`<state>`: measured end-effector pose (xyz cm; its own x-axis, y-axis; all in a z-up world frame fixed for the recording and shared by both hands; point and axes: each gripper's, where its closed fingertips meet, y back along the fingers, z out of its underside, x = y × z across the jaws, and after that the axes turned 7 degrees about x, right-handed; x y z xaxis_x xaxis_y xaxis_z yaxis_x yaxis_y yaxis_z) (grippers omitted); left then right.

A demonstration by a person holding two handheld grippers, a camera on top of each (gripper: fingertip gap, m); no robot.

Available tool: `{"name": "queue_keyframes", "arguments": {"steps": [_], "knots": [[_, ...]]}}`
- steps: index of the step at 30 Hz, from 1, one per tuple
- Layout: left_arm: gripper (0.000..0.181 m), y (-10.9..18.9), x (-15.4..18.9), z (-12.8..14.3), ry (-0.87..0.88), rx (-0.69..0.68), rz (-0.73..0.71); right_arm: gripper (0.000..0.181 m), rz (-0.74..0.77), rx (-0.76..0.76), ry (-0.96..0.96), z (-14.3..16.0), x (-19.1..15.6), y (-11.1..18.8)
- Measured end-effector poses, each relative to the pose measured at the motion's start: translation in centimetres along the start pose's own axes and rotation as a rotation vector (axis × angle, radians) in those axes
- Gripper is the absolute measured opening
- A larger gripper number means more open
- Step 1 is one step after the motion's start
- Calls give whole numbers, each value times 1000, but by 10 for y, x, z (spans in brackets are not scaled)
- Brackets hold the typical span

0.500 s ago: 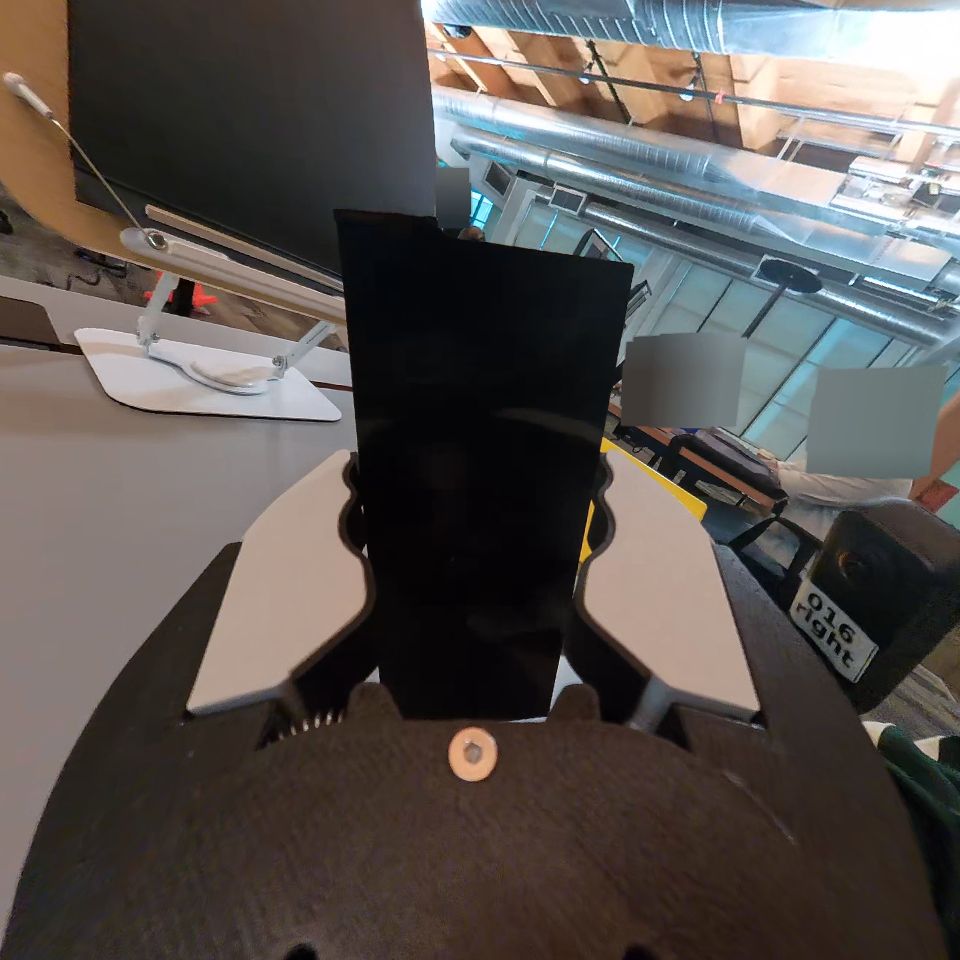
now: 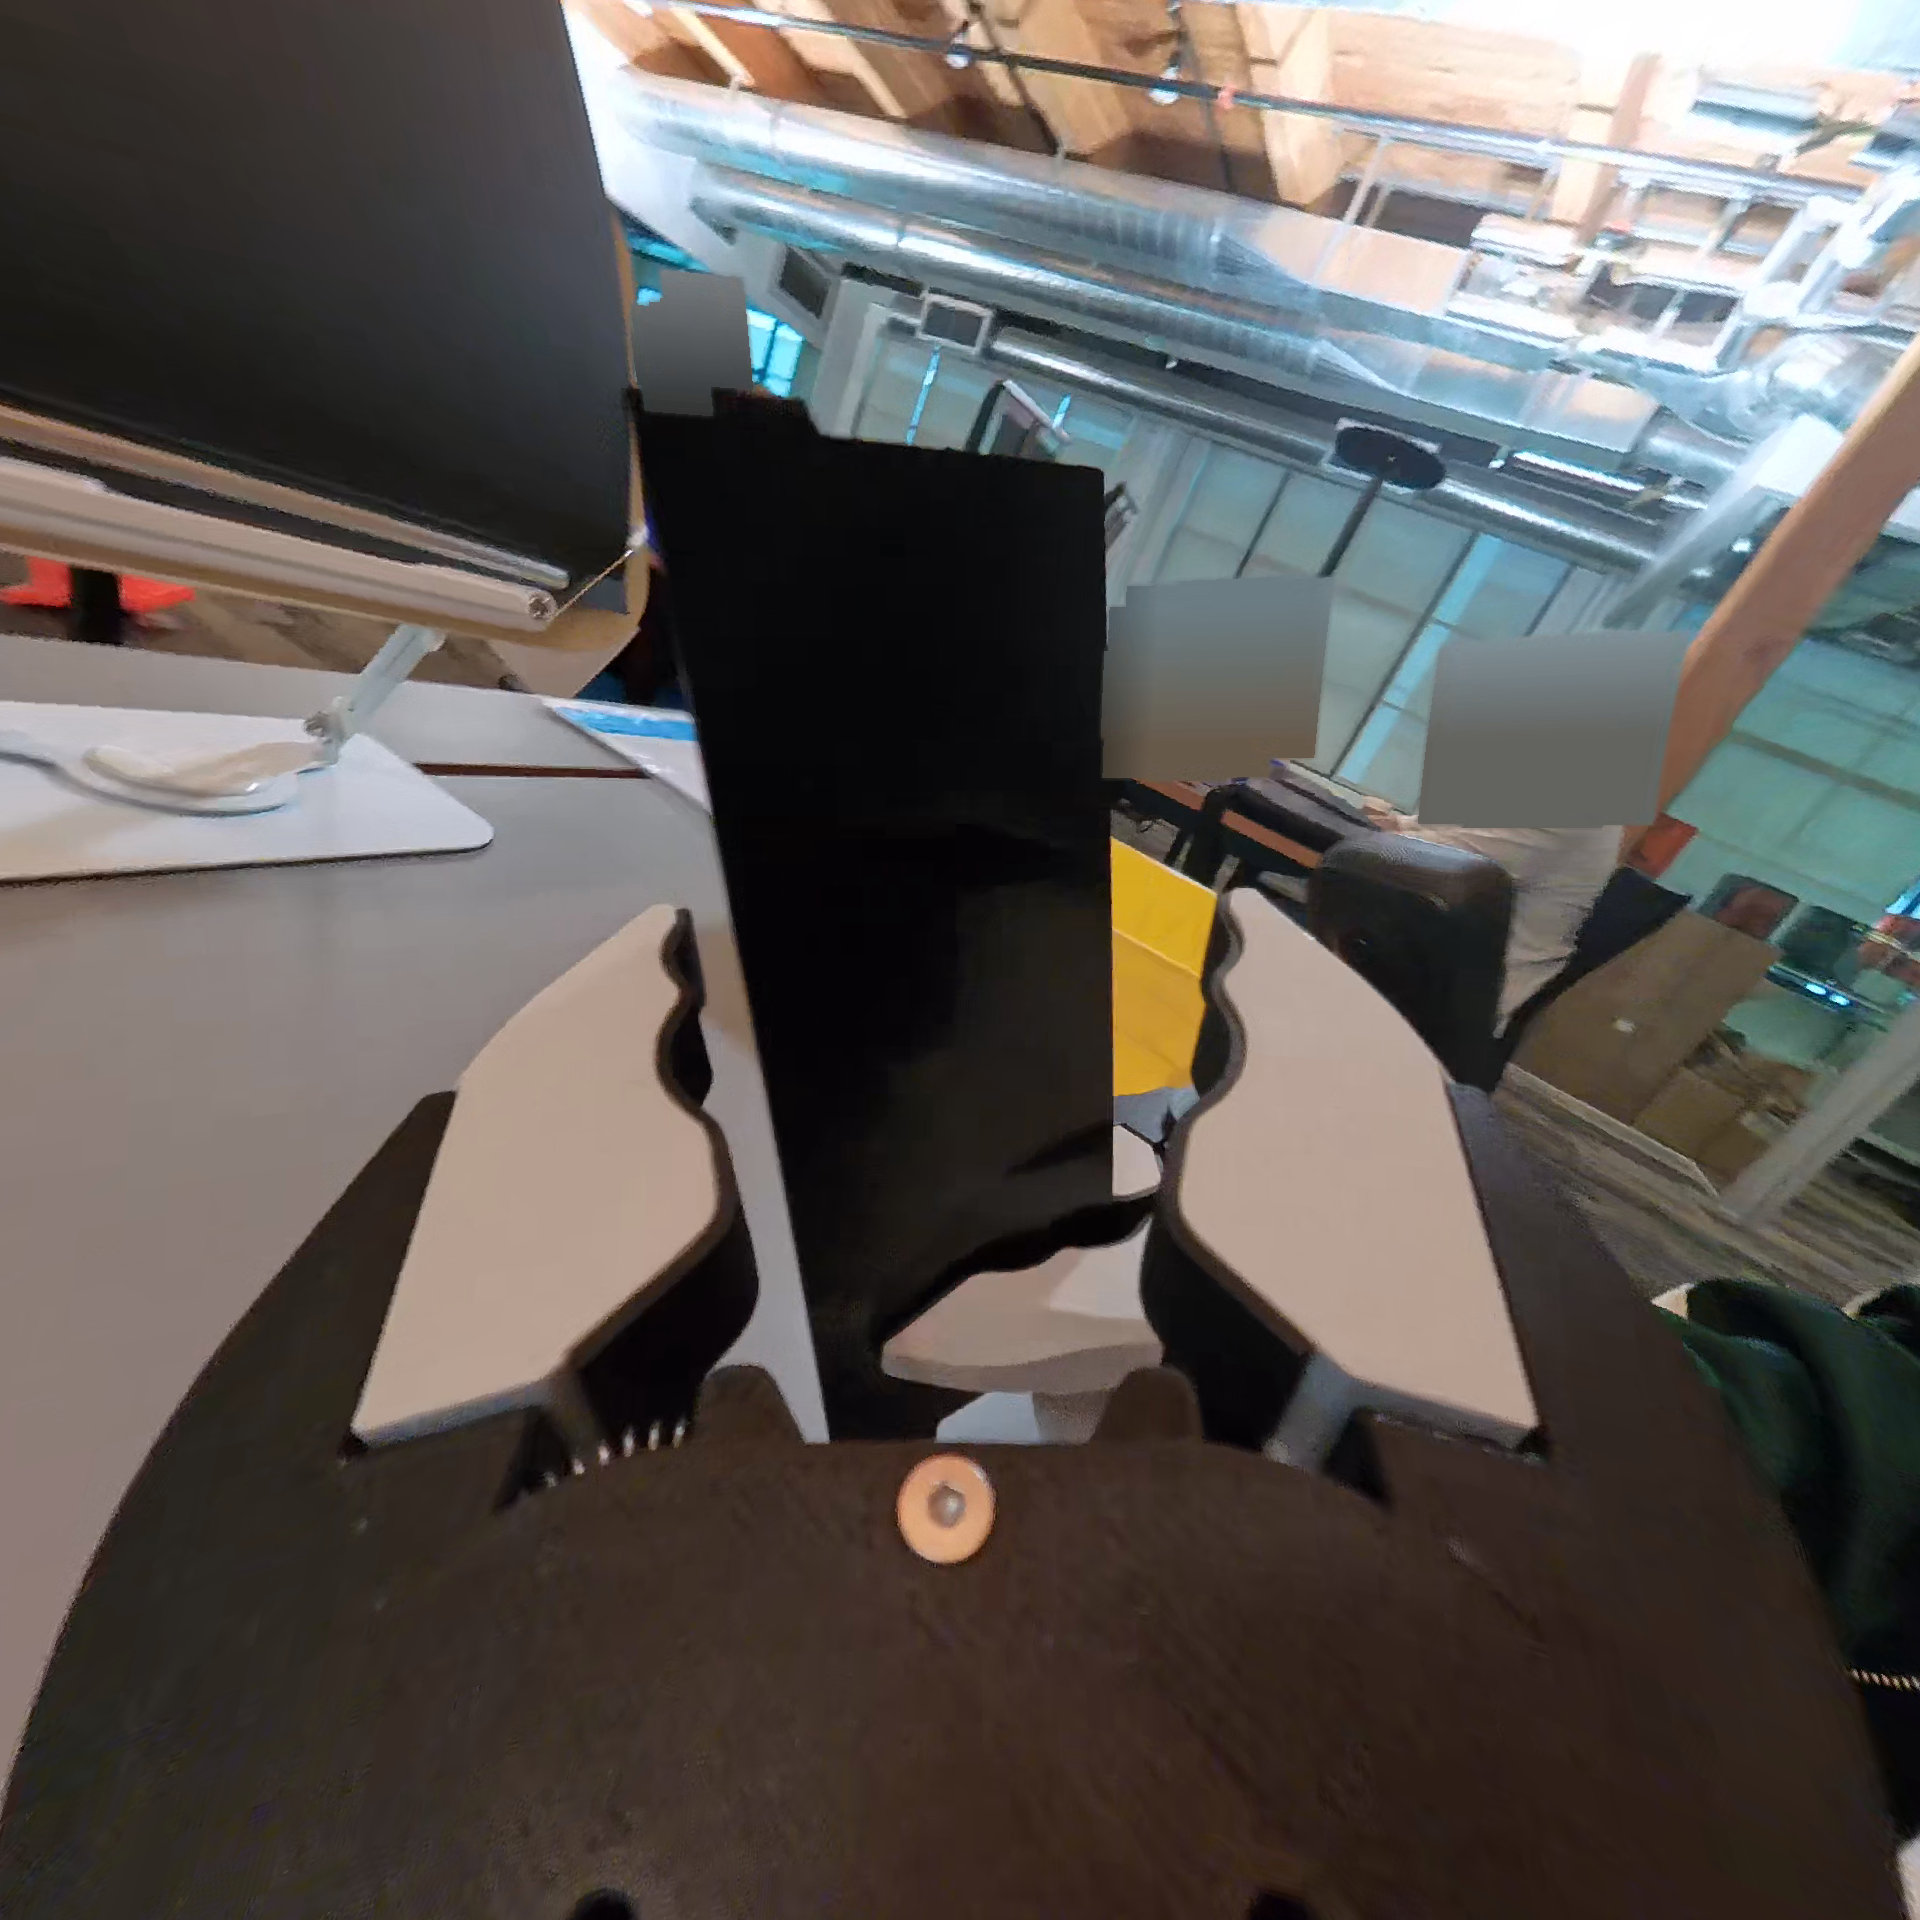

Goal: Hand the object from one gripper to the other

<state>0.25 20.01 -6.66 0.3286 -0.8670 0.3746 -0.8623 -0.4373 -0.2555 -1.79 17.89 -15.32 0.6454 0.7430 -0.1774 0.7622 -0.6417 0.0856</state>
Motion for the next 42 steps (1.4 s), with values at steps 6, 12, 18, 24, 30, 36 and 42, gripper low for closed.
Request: {"name": "queue_keyframes", "arguments": {"steps": [6, 12, 18, 24, 30, 36, 42], "knots": [[92, 6, 7, -16, 70, 50, 211, 2, -215, 150, -161, -30, -12, 15], [63, 13, 35, -16, 170, -101, 449, 1, -471, 137, -208, -31, -42, 22], [18, 21, 50, -32, 181, -61, 527, 2, -564, 78, -179, -18, -71, 17], [3, 20, 49, -24, 71, -118, 478, 5, -522, 68, -181, -12, -64, 12], [4, 20, 26, -24, 21, -91, 354, 61, -399, 120, -194, -19, -36, 10], [3, 27, -13, -25, 70, -6, 209, 82, -132, 218, 4, -35, 3, 16], [2, 43, -53, -36, 204, 253, -77, 91, 185, 100, 389, -31, 17, 16]]}}
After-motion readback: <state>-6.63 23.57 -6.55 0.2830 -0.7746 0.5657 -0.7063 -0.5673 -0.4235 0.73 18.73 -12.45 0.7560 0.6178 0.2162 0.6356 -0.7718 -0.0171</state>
